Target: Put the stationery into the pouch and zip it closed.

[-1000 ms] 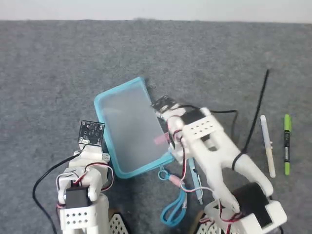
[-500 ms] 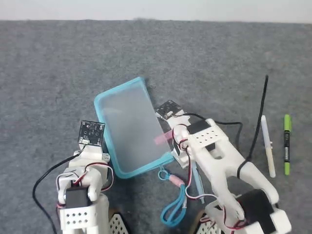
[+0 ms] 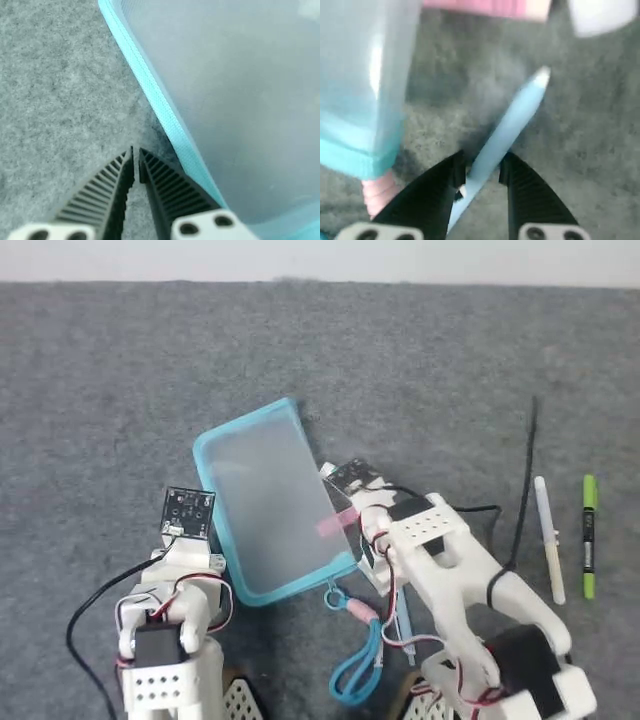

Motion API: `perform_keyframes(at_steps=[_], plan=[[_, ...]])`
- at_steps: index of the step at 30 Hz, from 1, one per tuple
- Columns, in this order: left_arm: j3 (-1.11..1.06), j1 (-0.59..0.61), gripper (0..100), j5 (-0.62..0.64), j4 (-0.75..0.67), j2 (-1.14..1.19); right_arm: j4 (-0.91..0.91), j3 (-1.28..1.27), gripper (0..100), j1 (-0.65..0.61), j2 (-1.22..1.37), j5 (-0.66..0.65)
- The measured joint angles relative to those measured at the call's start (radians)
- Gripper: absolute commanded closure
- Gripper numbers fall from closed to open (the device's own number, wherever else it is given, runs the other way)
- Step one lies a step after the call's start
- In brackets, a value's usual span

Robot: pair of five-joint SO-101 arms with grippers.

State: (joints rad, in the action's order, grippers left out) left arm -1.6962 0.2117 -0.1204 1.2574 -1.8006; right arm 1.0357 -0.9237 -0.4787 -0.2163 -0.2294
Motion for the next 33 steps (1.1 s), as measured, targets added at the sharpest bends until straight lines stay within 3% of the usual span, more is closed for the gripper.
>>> perform_keyframes(at_steps=[3, 9, 15, 21, 33], plan=[[0.000, 0.000, 99, 0.000, 0.000, 0.000, 0.000, 0.003, 99.1, 0.003, 0.005, -0.008], [0.000, 0.000, 99, 0.000, 0.000, 0.000, 0.011, 0.009, 99.1, 0.115, 0.006, -0.020], [0.000, 0.000, 99, 0.000, 0.000, 0.000, 0.192, 0.239, 99.1, 0.445, 0.011, -0.166], [0.000, 0.000, 99, 0.000, 0.000, 0.000, 0.244, 0.516, 99.1, 0.738, 0.075, -0.319], [0.000, 0.000, 99, 0.000, 0.000, 0.000, 0.244, 0.910, 98.8, 0.919, 0.542, -0.540]])
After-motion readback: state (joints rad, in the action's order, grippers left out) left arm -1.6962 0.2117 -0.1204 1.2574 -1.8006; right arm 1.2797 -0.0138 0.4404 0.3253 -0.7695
